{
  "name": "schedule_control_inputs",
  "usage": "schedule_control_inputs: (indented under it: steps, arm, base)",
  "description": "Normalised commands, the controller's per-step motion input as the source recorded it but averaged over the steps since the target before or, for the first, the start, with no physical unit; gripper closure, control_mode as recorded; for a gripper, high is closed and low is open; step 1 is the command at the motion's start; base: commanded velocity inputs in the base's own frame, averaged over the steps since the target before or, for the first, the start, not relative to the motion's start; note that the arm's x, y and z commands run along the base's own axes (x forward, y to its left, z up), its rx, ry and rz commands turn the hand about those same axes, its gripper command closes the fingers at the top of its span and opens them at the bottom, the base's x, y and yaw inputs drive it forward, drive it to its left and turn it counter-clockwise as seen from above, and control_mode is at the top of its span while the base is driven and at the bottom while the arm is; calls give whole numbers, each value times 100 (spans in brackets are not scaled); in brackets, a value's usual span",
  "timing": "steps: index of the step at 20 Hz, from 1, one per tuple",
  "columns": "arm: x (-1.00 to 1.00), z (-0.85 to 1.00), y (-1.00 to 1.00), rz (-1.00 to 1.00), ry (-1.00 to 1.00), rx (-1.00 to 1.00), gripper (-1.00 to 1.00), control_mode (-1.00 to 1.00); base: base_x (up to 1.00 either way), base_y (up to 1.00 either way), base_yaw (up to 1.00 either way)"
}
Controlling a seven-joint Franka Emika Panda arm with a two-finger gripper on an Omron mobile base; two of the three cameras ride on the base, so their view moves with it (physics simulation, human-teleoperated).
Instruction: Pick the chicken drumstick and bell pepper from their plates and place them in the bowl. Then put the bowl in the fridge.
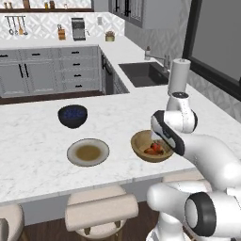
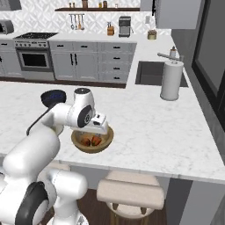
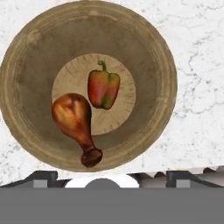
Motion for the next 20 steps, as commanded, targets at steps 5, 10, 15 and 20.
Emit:
schedule_control_inputs:
  steps: [5, 10, 15, 20]
  arm:
    - [-19, 9, -92, -14, 0, 28, -100, -100]
    - [25, -17, -19, -1, 0, 21, -100, -100]
    - [62, -16, 1, 0, 0, 4, -100, -100]
    - [47, -37, 0, 0, 0, 0, -100, -100]
  base:
    - [0, 0, 0]
    - [0, 0, 0]
    - [0, 0, 0]
    - [0, 0, 0]
